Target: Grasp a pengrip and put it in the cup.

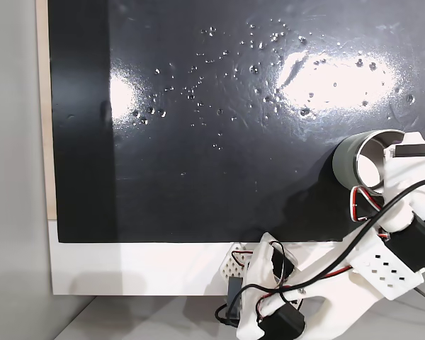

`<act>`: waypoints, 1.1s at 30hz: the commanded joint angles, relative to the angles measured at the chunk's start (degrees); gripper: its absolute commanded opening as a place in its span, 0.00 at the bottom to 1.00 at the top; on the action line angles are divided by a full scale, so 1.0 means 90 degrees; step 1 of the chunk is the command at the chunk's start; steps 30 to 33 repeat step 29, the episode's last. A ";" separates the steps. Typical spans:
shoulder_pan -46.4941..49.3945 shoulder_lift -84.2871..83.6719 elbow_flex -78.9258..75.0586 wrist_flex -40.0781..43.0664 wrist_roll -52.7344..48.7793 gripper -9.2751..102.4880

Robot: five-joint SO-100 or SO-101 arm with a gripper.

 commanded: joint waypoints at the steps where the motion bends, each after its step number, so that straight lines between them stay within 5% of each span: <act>1: 0.0117 0.0449 0.0283 -0.0332 -0.0215 0.08; 12: 0.0234 0.1260 0.1338 -0.0605 -0.0742 0.08; 22: 0.0430 0.1562 0.1631 -0.0752 -0.0596 0.27; 33: 0.0430 0.1592 0.1641 -0.0752 -0.0596 0.27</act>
